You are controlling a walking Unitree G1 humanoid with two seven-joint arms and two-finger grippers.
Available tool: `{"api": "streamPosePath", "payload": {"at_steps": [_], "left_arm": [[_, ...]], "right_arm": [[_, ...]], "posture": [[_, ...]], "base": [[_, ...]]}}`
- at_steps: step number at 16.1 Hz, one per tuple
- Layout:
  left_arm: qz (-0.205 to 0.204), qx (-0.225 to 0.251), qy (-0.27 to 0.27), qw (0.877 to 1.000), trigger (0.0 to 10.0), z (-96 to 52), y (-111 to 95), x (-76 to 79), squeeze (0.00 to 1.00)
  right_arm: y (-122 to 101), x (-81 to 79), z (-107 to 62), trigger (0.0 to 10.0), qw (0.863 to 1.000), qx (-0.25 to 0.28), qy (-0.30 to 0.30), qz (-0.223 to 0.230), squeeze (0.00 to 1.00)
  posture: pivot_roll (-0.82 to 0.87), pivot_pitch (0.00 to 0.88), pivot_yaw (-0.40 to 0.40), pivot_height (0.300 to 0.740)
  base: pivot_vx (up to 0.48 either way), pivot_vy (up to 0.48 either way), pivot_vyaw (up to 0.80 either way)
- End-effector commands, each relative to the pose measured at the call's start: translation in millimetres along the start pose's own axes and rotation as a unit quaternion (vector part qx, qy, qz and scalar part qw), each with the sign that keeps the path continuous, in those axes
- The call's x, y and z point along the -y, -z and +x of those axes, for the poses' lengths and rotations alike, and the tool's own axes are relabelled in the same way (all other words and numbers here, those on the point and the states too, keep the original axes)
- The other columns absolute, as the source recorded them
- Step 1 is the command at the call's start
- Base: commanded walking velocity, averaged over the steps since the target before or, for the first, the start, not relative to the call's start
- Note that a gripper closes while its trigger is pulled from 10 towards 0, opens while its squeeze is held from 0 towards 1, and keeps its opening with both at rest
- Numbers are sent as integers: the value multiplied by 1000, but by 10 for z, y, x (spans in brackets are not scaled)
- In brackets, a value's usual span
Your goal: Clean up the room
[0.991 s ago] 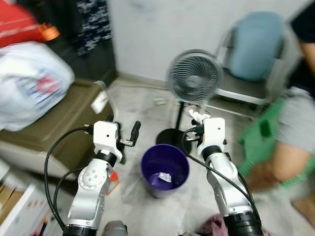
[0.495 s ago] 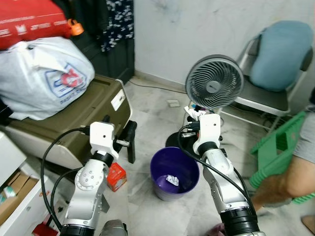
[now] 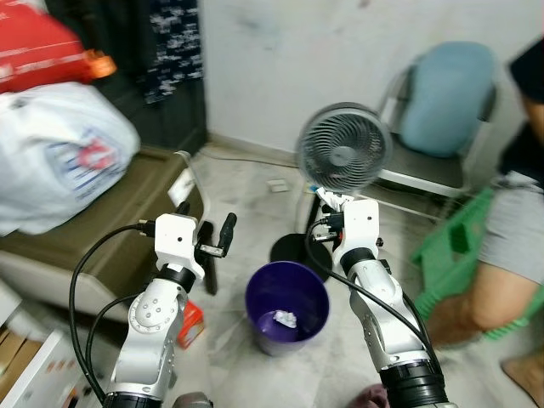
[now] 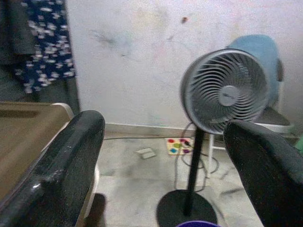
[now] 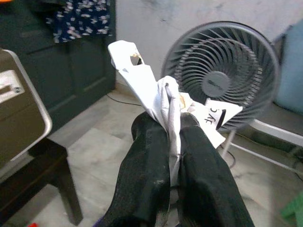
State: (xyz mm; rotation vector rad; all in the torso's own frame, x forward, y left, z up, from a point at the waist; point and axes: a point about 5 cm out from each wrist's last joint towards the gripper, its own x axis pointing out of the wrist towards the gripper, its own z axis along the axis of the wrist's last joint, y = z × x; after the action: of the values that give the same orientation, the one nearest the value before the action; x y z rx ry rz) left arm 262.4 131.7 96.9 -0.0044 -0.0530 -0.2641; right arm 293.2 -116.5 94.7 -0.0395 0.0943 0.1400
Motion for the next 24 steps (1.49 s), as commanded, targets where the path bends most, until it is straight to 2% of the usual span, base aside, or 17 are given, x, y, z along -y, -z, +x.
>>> {"api": "streamPosePath", "payload": {"at_steps": [1,16,24], "left_arm": [[2,5,4,1000,10000,-7,-24,6,0],[7,3,2,1000,10000,-5,-25,-16,0],[9,0,-9,1000,10000,-12,-15,-27,0]], "right_arm": [[-2,-1,5,10000,1000,-2,-3,2,0],[-11,-25,25,10000,1000,-1,-6,4,0],[0,-35,36,10000,1000,-2,-8,4,0]], "posture": [[92,0,-52,740],[96,0,-50,740],[99,0,-51,740]], "base": [[360,0,0],[358,0,0],[30,0,0]]}}
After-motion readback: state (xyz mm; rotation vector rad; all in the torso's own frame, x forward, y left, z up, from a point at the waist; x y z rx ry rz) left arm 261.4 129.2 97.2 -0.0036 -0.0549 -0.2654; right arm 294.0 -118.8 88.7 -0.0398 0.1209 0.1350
